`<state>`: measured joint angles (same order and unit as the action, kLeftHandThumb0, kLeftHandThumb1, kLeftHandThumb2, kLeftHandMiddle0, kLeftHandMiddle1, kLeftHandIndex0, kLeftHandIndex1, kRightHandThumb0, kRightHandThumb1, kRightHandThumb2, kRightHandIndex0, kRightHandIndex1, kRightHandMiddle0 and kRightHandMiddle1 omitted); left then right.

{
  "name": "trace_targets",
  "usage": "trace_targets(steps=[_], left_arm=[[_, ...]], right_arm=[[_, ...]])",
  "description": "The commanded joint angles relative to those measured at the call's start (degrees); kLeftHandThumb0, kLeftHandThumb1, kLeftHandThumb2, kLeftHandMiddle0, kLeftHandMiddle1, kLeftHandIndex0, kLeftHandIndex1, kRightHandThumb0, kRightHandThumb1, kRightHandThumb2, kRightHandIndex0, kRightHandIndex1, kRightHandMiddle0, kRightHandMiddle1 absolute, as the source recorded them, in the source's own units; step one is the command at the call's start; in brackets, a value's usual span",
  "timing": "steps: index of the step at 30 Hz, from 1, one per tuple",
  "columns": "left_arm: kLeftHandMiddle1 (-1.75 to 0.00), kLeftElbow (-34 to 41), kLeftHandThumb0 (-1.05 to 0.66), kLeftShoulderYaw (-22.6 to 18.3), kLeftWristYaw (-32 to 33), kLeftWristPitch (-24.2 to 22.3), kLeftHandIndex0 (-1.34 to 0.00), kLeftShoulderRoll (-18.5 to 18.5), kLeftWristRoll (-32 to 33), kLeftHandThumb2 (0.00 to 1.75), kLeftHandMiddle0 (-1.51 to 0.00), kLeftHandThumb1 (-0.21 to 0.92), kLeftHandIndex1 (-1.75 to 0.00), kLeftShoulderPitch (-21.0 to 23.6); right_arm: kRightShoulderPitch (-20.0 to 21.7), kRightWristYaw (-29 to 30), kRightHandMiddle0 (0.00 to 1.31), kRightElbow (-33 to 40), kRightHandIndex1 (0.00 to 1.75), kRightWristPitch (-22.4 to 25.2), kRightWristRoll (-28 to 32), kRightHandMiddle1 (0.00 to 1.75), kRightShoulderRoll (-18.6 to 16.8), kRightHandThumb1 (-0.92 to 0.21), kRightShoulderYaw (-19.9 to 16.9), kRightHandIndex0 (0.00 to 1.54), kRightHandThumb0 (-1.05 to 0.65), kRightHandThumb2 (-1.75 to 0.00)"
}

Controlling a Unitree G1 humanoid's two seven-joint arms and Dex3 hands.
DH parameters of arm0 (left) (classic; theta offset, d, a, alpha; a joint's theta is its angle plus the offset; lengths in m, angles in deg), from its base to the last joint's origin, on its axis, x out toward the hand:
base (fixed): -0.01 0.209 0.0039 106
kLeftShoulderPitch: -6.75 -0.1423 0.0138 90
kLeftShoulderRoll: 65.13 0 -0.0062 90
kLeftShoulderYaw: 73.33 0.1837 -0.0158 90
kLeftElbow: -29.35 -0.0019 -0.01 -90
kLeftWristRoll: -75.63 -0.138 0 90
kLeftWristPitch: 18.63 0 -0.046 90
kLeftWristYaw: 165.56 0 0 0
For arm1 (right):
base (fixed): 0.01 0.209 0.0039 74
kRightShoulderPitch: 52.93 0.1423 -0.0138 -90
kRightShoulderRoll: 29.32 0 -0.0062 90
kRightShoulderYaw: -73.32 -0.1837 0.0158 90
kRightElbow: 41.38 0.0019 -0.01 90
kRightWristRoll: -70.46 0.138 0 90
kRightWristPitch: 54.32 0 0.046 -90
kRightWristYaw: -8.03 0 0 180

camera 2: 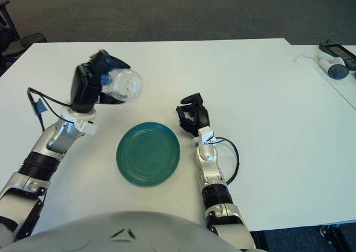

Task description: Put the bottle into the plate.

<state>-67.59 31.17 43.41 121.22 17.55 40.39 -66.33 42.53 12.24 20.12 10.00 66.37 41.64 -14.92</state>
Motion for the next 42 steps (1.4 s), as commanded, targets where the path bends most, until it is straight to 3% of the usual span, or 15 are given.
trace_targets(steps=[1, 4, 12, 17, 22, 30, 42], left_arm=[[-1.75, -1.89, -0.48, 0.91, -1.71, 4.37, -0.63, -0.18, 0.3, 1.35, -1.21, 0.28, -1.75, -1.05], [-1.75, -2.46, -0.48, 2.1, -2.3, 7.35, -0.63, 1.79, -0.64, 1.34, -1.22, 0.29, -1.75, -1.46], [-1.75, -3.46, -0.46, 7.5, -13.33, 14.46, -0.58, 0.46, 10.08, 1.26, -1.19, 0.36, -1.75, -0.25], [-1.75, -2.47, -0.46, 11.51, -22.94, 14.31, -0.57, -2.12, 18.34, 1.26, -1.16, 0.36, -1.75, 0.34], [-1.75, -0.03, -0.46, 11.29, -29.75, 11.22, -0.58, -3.01, 20.21, 1.27, -1.14, 0.35, -1.75, -0.47], [-1.75, 5.64, -0.47, 8.01, -36.71, 3.89, -0.59, -4.94, 15.95, 1.28, -1.14, 0.34, -1.75, -4.45], [-1.75, 6.29, -0.52, 2.99, -33.39, 5.05, -0.71, -2.76, 2.45, 1.47, -1.22, 0.19, -1.75, -4.78]], right_arm=[[-4.62, 0.15, 0.19, -4.34, 1.21, 4.36, -0.24, 1.75, -0.32, -0.92, 0.24, 0.43, -0.34, -0.52], [-4.67, 0.49, 0.18, -4.25, 1.21, 4.31, -0.65, 1.75, -0.24, -0.92, 0.4, 0.43, -0.34, -0.52], [-4.95, 1.1, 0.18, -3.89, 1.17, 4.36, -1.33, 1.75, -0.41, -0.92, 0.39, 0.48, -0.34, -0.52], [-5.0, 1.37, 0.18, -3.95, 1.18, 4.44, -1.36, 1.75, -0.5, -0.92, 0.37, 0.5, -0.34, -0.52], [-4.95, 1.4, 0.18, -4.07, 1.21, 4.61, -1.32, 1.75, -0.44, -0.92, 0.38, 0.47, -0.34, -0.52], [-4.54, 1.09, 0.18, -4.96, 1.23, 4.29, -0.8, 1.75, -0.58, -0.92, 0.12, 0.47, -0.34, -0.52], [-4.54, 1.14, 0.18, -4.96, 1.23, 4.47, -0.69, 1.75, -0.77, -0.92, 0.0, 0.46, -0.34, -0.52]])
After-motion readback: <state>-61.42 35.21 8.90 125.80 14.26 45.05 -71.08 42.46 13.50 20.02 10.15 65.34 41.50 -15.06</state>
